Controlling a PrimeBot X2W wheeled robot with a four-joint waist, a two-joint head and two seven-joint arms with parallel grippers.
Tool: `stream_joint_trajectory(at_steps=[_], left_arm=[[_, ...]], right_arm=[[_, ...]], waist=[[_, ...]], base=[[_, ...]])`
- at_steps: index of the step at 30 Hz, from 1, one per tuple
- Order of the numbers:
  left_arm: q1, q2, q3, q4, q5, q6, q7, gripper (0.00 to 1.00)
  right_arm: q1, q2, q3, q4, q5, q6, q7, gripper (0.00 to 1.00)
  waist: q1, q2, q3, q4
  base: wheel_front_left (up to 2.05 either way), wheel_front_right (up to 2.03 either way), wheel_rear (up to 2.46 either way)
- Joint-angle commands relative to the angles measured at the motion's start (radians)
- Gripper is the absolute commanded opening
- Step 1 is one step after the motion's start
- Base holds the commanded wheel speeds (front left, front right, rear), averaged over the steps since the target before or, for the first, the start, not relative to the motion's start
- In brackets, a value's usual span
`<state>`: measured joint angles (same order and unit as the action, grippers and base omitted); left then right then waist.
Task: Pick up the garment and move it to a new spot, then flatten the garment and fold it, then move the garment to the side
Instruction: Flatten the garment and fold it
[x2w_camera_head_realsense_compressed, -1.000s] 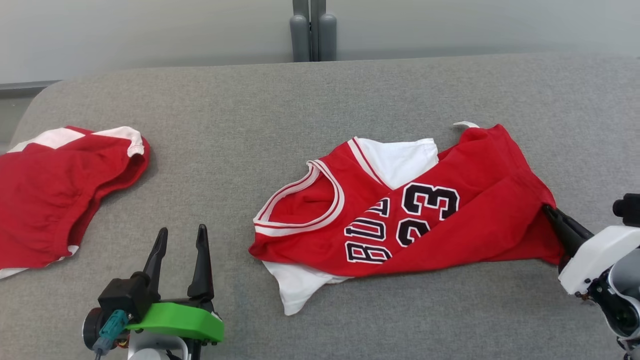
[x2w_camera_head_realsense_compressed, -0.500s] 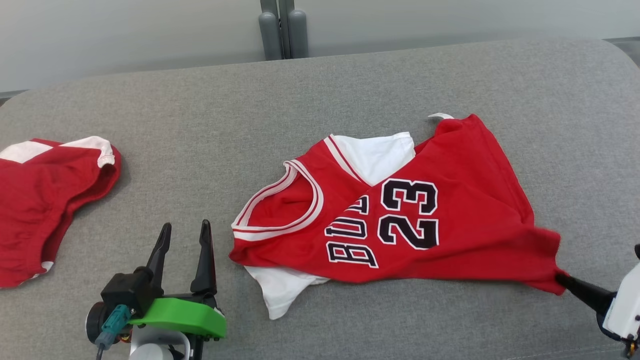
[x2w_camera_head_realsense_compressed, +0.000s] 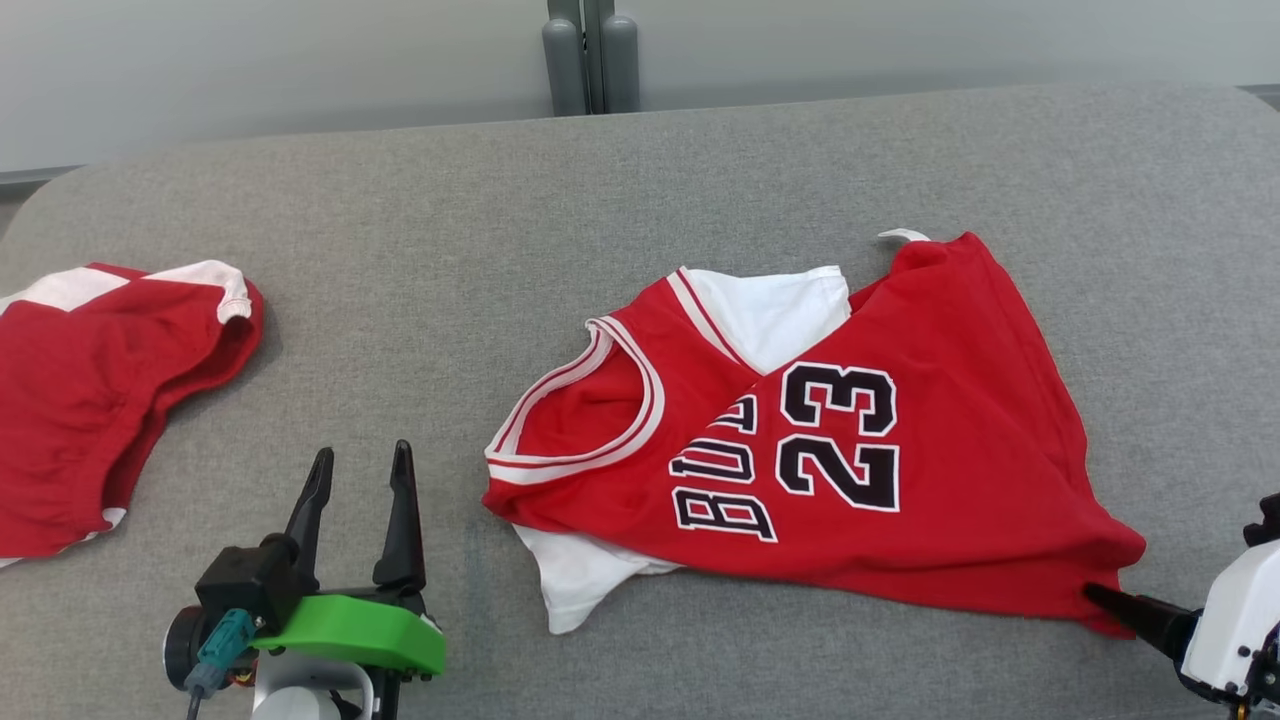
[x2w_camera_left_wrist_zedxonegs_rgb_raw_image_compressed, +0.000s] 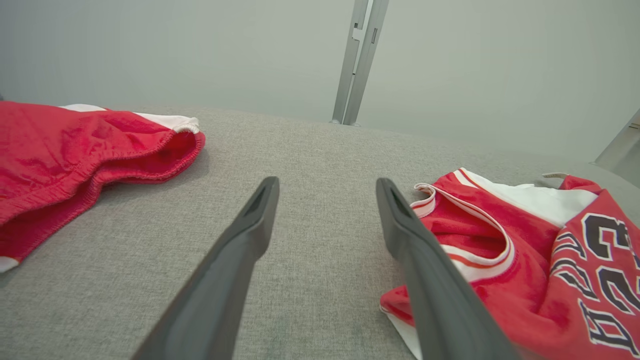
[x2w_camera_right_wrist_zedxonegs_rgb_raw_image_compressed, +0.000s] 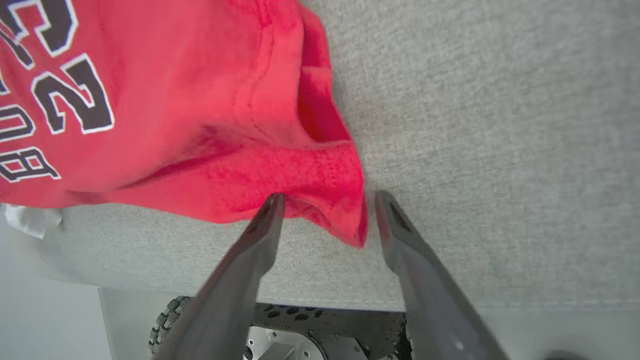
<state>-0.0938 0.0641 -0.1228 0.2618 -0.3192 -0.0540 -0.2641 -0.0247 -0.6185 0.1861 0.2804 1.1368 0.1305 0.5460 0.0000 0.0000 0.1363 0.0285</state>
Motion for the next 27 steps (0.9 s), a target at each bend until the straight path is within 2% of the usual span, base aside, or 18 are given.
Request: stream_joint_trajectory(at_steps=[1, 7, 13, 16, 20, 27], left_arm=[[0.002, 0.009, 0.007, 0.001, 0.002, -0.002, 0.000, 1.00], [0.024, 0.011, 0.009, 0.002, 0.003, 0.002, 0.000, 1.00], [0.043, 0.018, 0.005, 0.001, 0.000, 0.005, 0.000, 1.00], [0.050, 0.023, 0.005, 0.000, -0.004, 0.007, 0.001, 1.00], [0.055, 0.029, 0.004, -0.007, -0.005, 0.011, 0.002, 1.00], [0.058, 0.026, -0.013, -0.012, -0.010, 0.007, 0.003, 1.00]], right_arm=[[-0.009, 0.004, -0.017, -0.018, -0.009, 0.000, 0.003, 1.00], [0.018, 0.003, -0.099, -0.166, 0.009, 0.000, -0.036, 1.00], [0.046, -0.006, -0.172, -0.303, -0.033, 0.000, -0.090, 1.00], [0.043, 0.010, -0.198, -0.341, -0.077, 0.000, -0.139, 1.00], [0.004, 0.043, -0.226, -0.354, -0.189, 0.001, -0.253, 1.00], [-0.036, 0.158, -0.236, -0.248, -0.448, 0.000, -0.482, 1.00]], waist=[[0.0000, 0.0000, -0.011, -0.005], [0.0000, 0.0000, -0.050, -0.017], [0.0000, 0.0000, -0.083, -0.020], [0.0000, 0.0000, -0.097, -0.023], [0.0000, 0.0000, -0.109, -0.021], [0.0000, 0.0000, -0.118, -0.013]], base=[[0.00, 0.00, 0.00], [0.00, 0.00, 0.00], [0.00, 0.00, 0.00], [0.00, 0.00, 0.00], [0.00, 0.00, 0.00], [0.00, 0.00, 0.00]])
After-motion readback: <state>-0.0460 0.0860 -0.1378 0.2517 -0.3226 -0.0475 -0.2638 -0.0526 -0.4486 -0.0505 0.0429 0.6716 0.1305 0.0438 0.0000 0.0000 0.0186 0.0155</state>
